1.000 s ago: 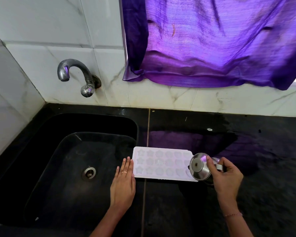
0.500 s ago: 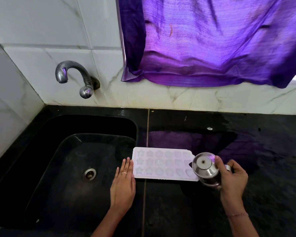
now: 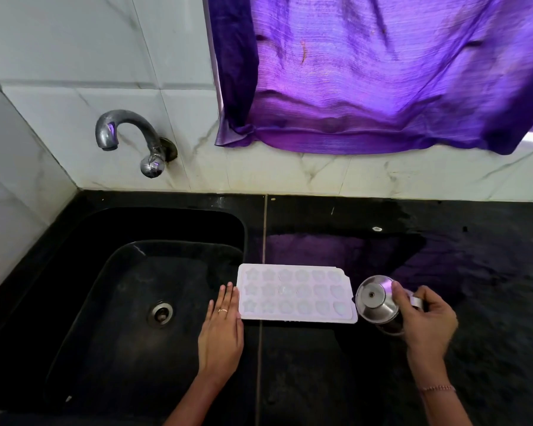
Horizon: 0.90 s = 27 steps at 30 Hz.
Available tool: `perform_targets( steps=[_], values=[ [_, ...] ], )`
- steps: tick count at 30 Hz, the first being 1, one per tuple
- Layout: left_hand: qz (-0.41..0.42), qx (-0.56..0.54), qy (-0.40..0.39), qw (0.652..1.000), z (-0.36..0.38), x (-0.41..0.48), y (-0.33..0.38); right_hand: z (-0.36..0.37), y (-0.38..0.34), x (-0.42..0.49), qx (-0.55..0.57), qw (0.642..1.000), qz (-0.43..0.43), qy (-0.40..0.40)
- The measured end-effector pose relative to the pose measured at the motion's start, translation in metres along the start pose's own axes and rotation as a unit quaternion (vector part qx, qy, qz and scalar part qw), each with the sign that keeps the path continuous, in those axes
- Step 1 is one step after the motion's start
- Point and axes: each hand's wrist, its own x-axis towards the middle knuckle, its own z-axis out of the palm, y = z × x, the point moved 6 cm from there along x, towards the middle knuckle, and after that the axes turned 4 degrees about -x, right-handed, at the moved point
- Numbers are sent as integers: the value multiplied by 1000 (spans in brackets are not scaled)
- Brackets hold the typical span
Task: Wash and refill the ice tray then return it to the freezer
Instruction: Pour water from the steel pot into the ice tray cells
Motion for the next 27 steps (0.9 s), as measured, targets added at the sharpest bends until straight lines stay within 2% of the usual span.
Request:
perform_targets(
  steps=[7, 18, 23, 27],
  values=[
    [1, 1, 2, 1000, -1, 0, 0, 3, -12, -3, -53, 997, -41, -28],
    [-1, -2, -3, 1000, -2, 0, 1, 3, -13, -1, -66, 995, -65, -34],
    [-7, -5, -7, 1000, -3, 1, 1, 1, -13, -1, -56, 997, -44, -20],
    [-3, 3, 14, 1000, -5, 1, 4, -3, -6, 1, 17, 999, 30, 19]
  ],
)
